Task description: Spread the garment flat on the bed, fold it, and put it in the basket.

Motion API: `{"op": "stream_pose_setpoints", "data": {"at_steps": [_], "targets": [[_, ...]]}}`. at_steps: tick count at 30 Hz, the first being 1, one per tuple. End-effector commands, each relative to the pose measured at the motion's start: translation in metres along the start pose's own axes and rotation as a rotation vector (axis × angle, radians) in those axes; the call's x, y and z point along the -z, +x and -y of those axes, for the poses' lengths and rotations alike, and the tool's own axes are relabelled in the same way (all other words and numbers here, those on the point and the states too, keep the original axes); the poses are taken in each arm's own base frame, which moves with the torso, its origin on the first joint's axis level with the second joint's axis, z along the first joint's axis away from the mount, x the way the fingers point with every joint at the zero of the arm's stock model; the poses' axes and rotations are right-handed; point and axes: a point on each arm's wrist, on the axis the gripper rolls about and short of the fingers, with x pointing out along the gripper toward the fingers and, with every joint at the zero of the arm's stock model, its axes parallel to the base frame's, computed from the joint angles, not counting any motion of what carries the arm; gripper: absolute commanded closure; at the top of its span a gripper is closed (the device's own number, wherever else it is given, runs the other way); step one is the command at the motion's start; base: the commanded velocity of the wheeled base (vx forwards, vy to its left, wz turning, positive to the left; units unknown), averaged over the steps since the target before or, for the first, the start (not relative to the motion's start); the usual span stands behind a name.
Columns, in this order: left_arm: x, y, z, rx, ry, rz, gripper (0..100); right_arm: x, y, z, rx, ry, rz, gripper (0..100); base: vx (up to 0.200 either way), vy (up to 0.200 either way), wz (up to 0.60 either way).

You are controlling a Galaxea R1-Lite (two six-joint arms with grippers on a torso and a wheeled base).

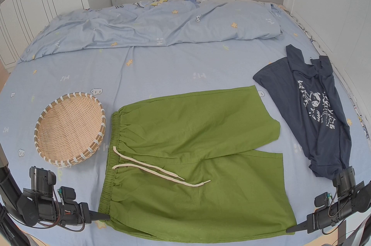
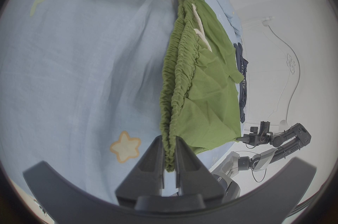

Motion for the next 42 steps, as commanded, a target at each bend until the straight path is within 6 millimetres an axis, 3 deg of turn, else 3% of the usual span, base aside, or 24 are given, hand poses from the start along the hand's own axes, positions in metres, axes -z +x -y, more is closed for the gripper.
{"op": "stream_pose_setpoints", "data": {"at_steps": [1, 7, 14, 20, 25, 31, 32, 36, 42], "targets": [[0.009, -0.010, 0.005, -0.008, -0.003, -0.010, 100, 0.014, -0.021, -0.014, 0.002, -0.059, 0.064, 100, 0.000, 0.000, 0.00], [0.018, -0.019, 0.011, -0.011, -0.017, -0.040, 100, 0.023, -0.032, -0.022, 0.008, -0.047, 0.021, 100, 0.000, 0.000, 0.00], [0.041, -0.034, 0.014, -0.044, -0.081, -0.122, 100, 0.047, -0.044, -0.030, 0.008, -0.034, 0.014, 100, 0.000, 0.000, 0.00], [0.062, -0.051, 0.023, -0.045, -0.070, -0.146, 100, 0.049, -0.051, -0.033, 0.009, 0.003, 0.032, 100, 0.000, 0.000, 0.00], [0.064, -0.057, 0.027, -0.033, -0.052, -0.112, 100, 0.045, -0.056, -0.037, 0.005, -0.025, 0.071, 100, 0.000, 0.000, 0.00], [0.046, -0.054, 0.031, -0.016, -0.039, -0.096, 100, 0.012, -0.075, -0.050, 0.007, -0.038, 0.189, 100, 0.000, 0.000, 0.00], [0.034, -0.052, 0.033, -0.015, -0.043, -0.086, 100, -0.004, -0.085, -0.058, 0.005, -0.055, 0.222, 100, 0.000, 0.000, 0.00], [0.009, -0.048, 0.037, -0.010, -0.076, -0.062, 100, -0.035, -0.106, -0.075, 0.000, -0.094, 0.271, 100, 0.000, 0.000, 0.00], [-0.025, -0.042, 0.044, 0.003, -0.126, -0.027, 100, -0.094, -0.116, -0.085, -0.002, -0.119, 0.306, 100, 0.000, 0.000, 0.00]]}}
